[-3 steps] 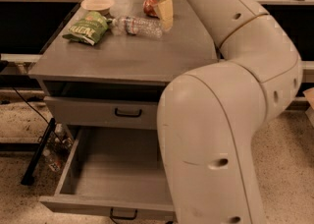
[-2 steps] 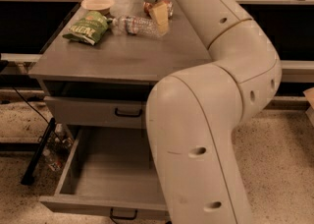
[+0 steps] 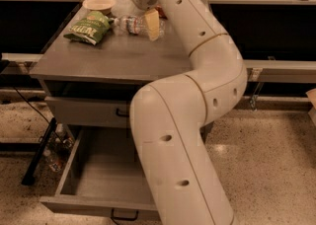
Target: Place water bottle into middle drawer
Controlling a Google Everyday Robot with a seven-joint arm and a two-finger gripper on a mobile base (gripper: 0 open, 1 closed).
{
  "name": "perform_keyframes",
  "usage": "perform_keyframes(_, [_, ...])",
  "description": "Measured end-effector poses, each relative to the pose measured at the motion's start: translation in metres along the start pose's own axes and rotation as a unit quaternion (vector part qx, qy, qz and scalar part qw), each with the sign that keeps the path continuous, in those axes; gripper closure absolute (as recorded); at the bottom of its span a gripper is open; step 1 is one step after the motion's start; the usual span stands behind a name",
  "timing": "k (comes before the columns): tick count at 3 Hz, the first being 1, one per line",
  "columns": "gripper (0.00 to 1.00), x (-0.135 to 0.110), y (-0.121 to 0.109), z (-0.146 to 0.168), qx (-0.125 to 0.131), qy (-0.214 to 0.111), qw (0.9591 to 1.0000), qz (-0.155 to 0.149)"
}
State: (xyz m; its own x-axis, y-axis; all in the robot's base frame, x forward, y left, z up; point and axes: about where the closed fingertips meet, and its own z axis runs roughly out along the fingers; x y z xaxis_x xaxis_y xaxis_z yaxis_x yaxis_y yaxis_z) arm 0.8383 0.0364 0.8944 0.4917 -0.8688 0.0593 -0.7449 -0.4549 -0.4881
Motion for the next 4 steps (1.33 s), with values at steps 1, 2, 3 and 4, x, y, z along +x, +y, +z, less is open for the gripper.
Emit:
perform_keyframes(1, [0.00, 0.001, -0.003, 0.001, 0.005, -0.002, 1.0000, 0.002])
perform_keyframes(2, [0.00, 0.006, 0.000, 0.005, 0.002, 0.003, 0.9999, 0.013])
perform_keyframes(3, [0.00, 0.023, 0.010, 0.020, -0.022, 0.043, 0.9984, 0.030])
perform_keyframes(4, [0.00, 0.064, 0.034, 0.041, -0.057, 0.116, 0.9892, 0.069])
